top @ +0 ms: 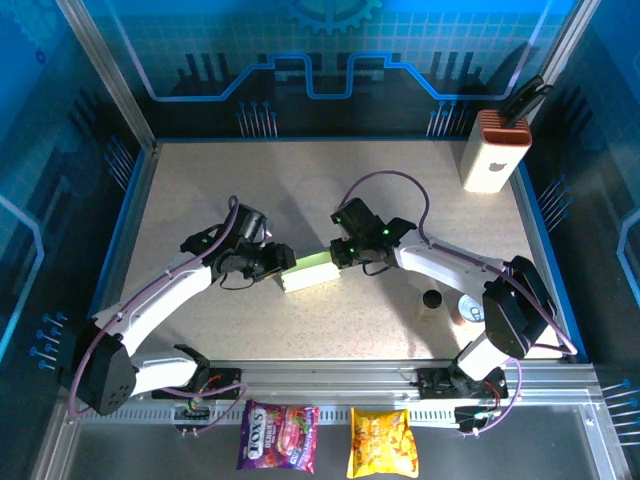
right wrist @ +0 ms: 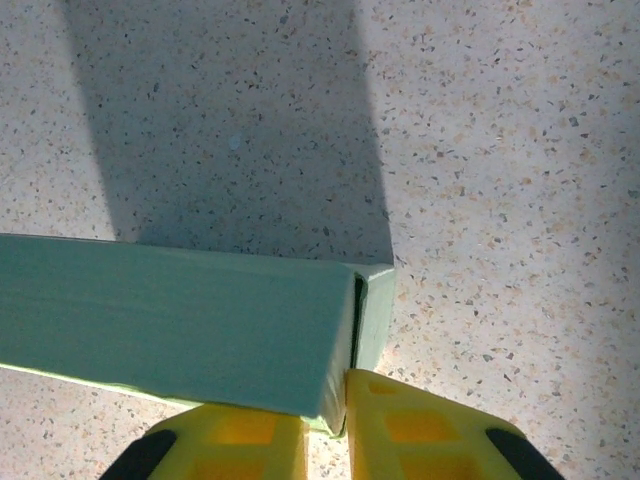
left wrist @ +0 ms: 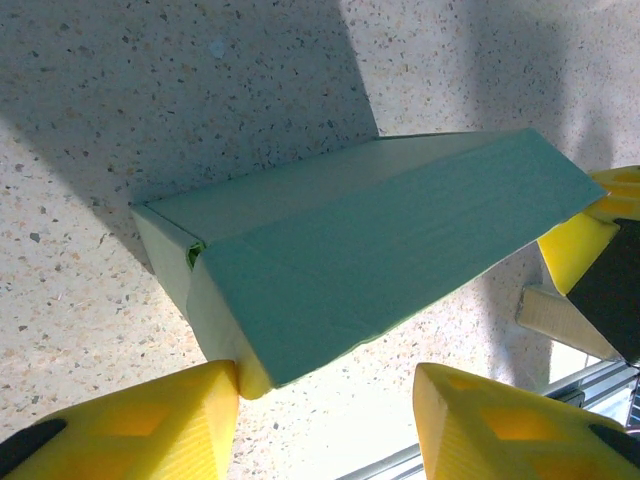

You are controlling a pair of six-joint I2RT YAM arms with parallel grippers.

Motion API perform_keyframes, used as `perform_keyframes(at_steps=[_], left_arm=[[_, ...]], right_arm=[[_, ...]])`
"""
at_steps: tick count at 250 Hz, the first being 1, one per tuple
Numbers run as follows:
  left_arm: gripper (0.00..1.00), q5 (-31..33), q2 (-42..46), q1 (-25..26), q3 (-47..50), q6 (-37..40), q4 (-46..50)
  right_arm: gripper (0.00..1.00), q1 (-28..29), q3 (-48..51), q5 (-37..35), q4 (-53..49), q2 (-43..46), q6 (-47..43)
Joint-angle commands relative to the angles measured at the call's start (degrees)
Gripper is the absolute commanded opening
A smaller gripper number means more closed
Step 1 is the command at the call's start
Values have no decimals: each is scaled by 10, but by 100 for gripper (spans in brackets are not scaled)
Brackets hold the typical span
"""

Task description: Fold the paper box

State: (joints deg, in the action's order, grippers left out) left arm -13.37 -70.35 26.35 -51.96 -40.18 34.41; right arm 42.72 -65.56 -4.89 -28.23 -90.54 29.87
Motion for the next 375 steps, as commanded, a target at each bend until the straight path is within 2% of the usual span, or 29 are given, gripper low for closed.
perform_keyframes(at_steps=[1,87,139,199,236,275,306,375], left_arm=[[50,-10,1,-2,-5,7,-1],[50,-7,4,-3,-1,7,0],[50,-11,-1,-2,2,5,-7],[49,-10,0,-2,0,7,-3],[48,-11,-1,-2,-3,7,-4],[43,-20,-2,-2,-7,6,-8],[36,-31,-4,-2,-9,0,-18],[21,-34,-6,-2,-7,-1,-23]], right_arm=[[18,10,11,-14,14,27,-8],[28,12,75,-31,101,88,-19],[29,12,121,-22,171,87,-25],[28,12,129,-41,191,74,-33],[24,12,125,-44,194,67,-41],[8,12,116,-34,187,62,-46],[1,14,106,-28,178,59,-47],[0,19,91,-25,164,54,-51]])
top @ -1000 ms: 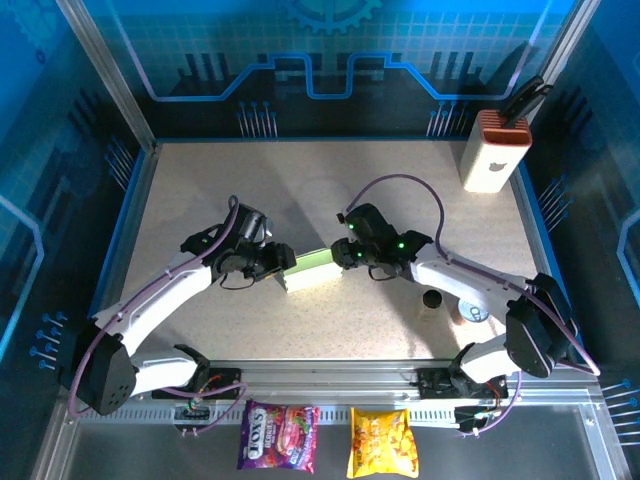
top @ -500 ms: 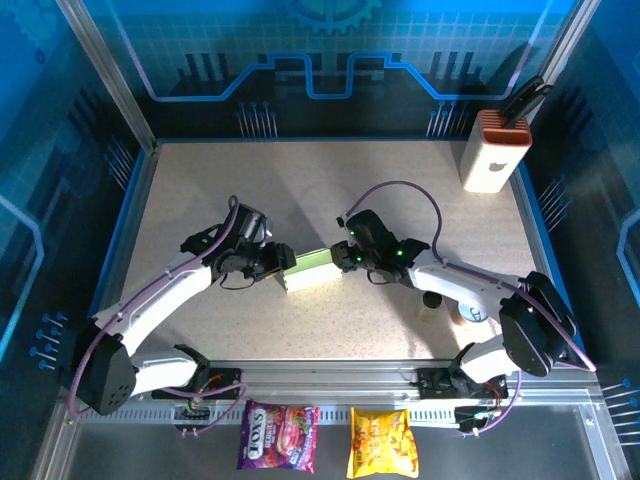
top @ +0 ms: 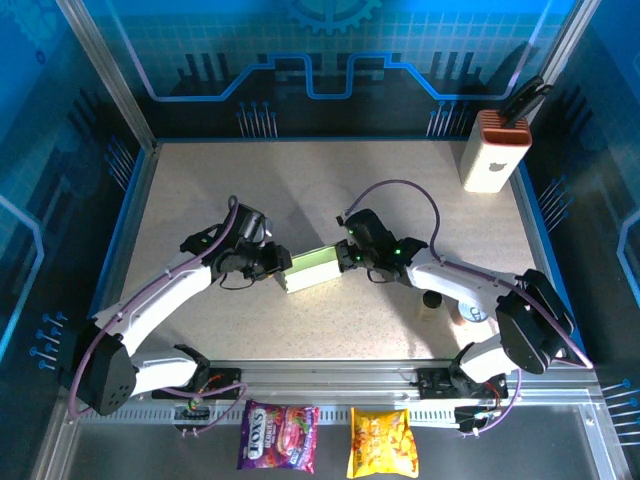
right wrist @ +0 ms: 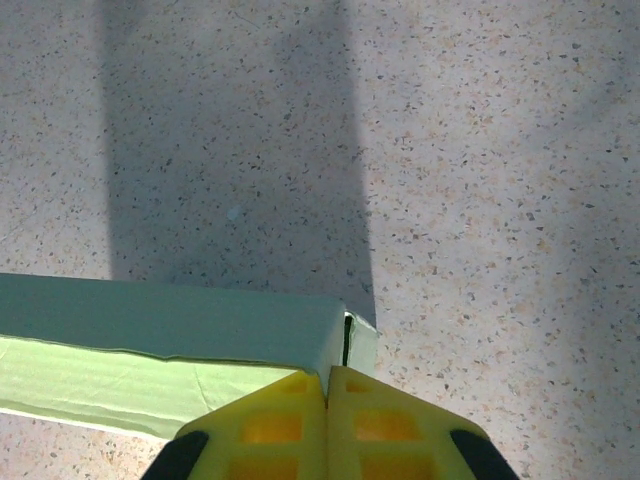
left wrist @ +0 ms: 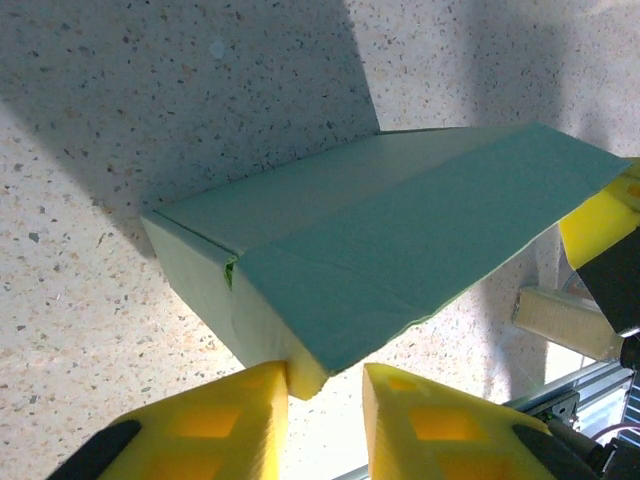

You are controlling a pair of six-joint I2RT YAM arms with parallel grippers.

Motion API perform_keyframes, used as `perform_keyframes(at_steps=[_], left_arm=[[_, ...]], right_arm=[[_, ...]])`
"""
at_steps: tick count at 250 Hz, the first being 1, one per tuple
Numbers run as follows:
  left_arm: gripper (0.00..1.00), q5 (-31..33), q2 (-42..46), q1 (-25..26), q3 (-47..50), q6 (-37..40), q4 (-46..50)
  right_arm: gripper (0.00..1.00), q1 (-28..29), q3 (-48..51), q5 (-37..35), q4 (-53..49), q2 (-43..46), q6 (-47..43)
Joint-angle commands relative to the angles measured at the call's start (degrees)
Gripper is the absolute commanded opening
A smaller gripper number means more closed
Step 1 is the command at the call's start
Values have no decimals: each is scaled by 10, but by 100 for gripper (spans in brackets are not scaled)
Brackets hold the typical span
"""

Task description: Fold the paper box

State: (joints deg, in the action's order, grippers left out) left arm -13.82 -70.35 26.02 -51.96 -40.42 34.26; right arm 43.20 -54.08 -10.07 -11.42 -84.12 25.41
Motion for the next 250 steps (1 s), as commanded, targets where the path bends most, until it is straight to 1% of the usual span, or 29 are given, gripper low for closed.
perform_keyframes(at_steps=[1,35,85,110,129,144,187,250], left_arm=[[21,-30,-6,1,-7,2,-22],[15,-31,-7,1,-6,1,-26],[12,-21,-3,1,-4,-4,-29],[13,-16,0,0,2,-9,-31],[20,-15,5,-1,8,-17,-38],[22,-13,8,-2,13,-23,-45],[22,-19,0,-4,24,-19,-47],[22,-1,-16,-4,34,3,-31]], right_arm=[[0,14,-23,26,-4,-10,-6],[0,17,-27,24,-10,-12,-10],[0,21,-43,16,-35,-11,-13],[0,23,-50,10,-47,-9,-16],[0,23,-56,10,-56,-7,-15],[0,23,-60,11,-64,-9,-15],[0,23,-63,13,-68,-20,-14],[0,20,-59,17,-57,-46,-10]])
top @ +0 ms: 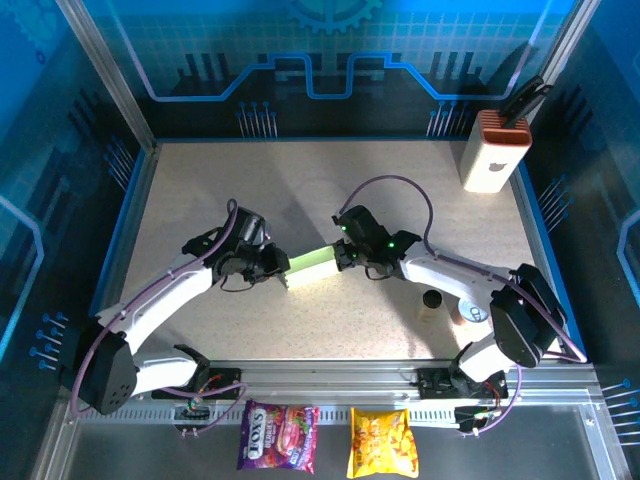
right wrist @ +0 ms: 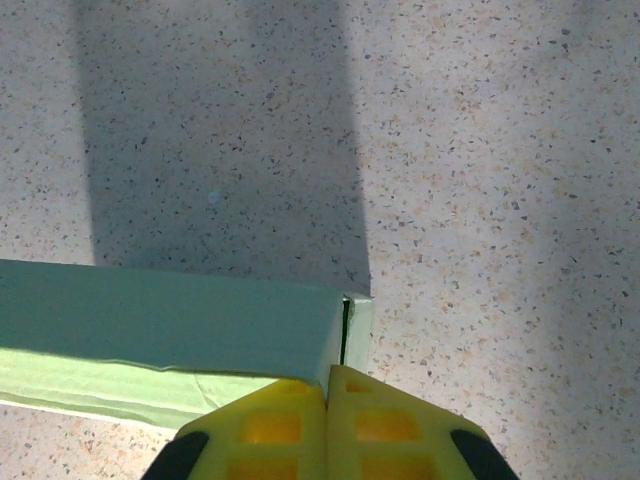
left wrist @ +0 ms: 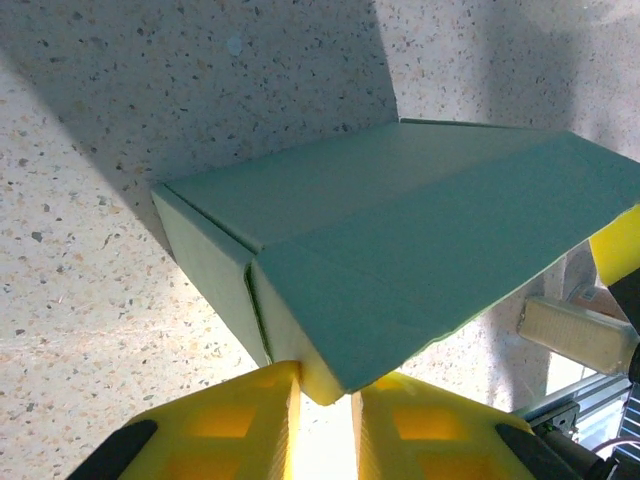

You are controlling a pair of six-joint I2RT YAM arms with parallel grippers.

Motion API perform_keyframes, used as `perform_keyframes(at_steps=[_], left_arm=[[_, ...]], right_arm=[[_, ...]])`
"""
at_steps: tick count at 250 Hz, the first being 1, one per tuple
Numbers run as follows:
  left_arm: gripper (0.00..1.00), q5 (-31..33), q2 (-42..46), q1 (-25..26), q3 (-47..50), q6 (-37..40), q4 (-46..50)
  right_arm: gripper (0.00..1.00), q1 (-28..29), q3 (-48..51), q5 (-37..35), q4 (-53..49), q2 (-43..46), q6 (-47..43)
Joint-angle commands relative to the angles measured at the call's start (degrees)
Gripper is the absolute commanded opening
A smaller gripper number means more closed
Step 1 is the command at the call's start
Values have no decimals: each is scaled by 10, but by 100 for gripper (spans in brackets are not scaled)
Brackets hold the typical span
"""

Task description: Fold the paper box

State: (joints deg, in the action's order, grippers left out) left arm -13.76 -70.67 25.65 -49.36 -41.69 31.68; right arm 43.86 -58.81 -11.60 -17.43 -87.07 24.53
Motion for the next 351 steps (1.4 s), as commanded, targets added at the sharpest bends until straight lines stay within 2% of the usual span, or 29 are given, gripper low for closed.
perform_keyframes(at_steps=[1,44,69,142,195,224,259,308,351], left_arm=[[22,-2,-14,-1,8,16,-5],[25,7,2,-1,-8,39,11],[34,15,22,0,-24,68,17],[52,10,53,0,-68,218,20],[57,36,46,0,-83,318,35],[58,77,39,0,-93,321,79],[59,94,38,0,-88,324,113],[61,86,83,2,-50,390,43],[68,39,106,23,-6,550,-50]], right_arm=[[0,13,-12,32,3,-17,-1],[0,12,-7,32,2,-15,0],[0,11,-5,31,2,-14,0],[0,11,-6,31,1,-11,2],[0,11,-8,29,-1,-9,0],[0,11,-11,29,-1,-11,-1],[0,12,-17,34,0,-18,-2],[0,16,-30,39,-9,-24,-8],[0,22,-47,42,-18,-40,-12]])
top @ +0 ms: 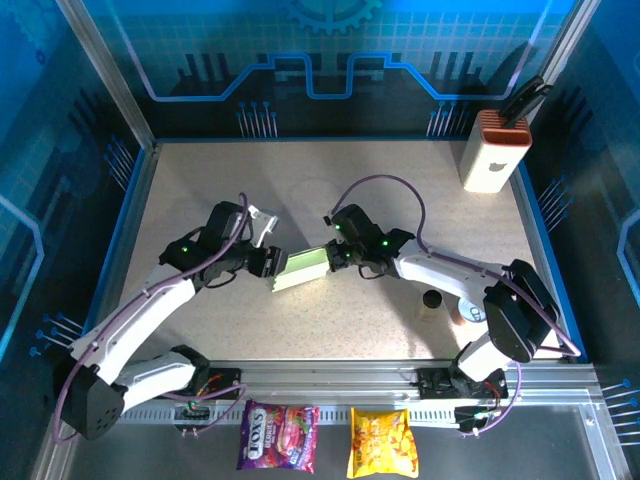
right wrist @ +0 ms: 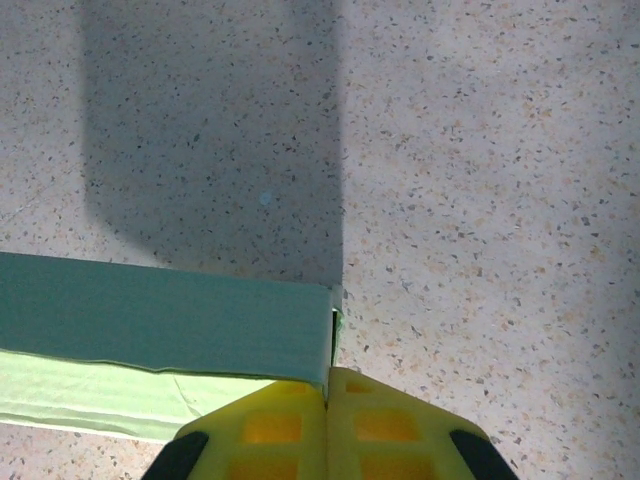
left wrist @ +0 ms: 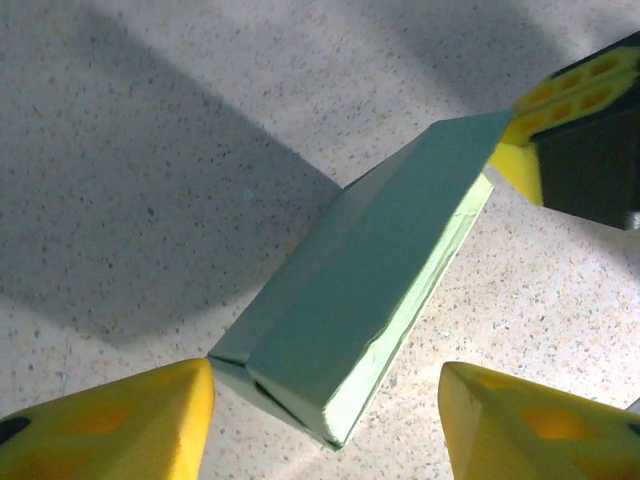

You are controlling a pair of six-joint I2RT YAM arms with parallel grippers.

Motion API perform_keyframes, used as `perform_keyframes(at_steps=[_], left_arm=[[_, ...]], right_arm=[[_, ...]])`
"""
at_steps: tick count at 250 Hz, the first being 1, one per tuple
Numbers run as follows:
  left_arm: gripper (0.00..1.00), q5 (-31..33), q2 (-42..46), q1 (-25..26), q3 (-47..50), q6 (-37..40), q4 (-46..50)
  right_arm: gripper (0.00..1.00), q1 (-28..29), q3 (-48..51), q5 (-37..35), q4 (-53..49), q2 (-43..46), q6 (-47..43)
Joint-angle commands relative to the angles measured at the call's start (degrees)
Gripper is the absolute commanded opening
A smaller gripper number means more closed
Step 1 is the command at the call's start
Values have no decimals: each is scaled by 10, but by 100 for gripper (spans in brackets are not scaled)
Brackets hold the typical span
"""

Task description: Fold the paper box

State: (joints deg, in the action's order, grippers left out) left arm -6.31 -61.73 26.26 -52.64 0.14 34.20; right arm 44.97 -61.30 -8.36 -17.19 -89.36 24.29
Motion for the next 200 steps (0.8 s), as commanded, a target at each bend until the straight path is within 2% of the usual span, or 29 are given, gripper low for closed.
perform_keyframes(at_steps=[1,30,122,144,200], left_arm=[[68,-37,16,17,27,135,-76],[72,-63,3,24,46,210,-105],[73,-71,-125,28,38,282,-130],[69,-66,-141,28,35,294,-128],[47,-57,-150,28,43,303,-134]], right_arm=[[0,11,-23,10,-21,-17,-9],[0,13,-33,13,-27,-26,-10],[0,18,-45,11,-38,-29,-14],[0,17,-46,11,-40,-28,-15],[0,18,-48,9,-47,-25,-16]])
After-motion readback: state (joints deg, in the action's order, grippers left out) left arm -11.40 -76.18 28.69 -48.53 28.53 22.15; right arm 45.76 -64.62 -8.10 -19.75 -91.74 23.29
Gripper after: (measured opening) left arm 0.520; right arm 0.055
